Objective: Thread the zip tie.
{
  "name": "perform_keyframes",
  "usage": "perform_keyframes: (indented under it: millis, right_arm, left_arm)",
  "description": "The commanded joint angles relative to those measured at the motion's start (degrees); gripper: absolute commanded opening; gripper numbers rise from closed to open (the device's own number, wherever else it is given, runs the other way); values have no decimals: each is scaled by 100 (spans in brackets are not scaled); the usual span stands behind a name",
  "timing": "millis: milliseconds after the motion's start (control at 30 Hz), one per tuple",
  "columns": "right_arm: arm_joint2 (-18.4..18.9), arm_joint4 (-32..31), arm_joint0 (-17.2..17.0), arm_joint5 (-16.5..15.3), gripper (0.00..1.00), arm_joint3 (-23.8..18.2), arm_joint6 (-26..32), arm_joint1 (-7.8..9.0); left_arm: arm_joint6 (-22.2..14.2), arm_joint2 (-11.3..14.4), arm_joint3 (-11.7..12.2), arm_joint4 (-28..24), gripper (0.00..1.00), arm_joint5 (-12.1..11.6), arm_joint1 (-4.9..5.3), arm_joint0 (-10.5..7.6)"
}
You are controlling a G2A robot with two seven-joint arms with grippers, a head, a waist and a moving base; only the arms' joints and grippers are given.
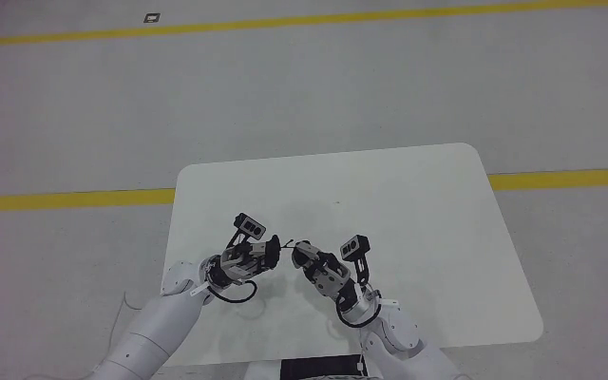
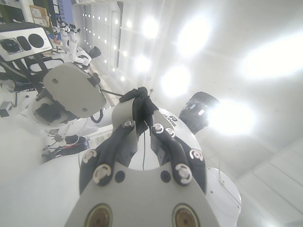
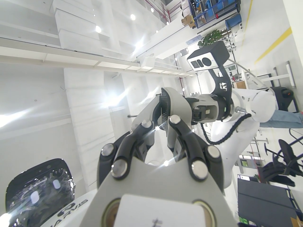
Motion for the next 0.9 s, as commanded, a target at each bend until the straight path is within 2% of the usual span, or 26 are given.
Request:
perform_keyframes:
  millis: [0, 867]
  right_arm:
    - [-8, 1, 3, 4, 0, 9, -4, 2]
    - [-22, 65, 59, 91, 0, 139, -77, 38]
  left_arm:
    - [0, 0, 0, 0, 0, 0, 0, 0]
    - [0, 0, 0, 0, 0, 0, 0, 0]
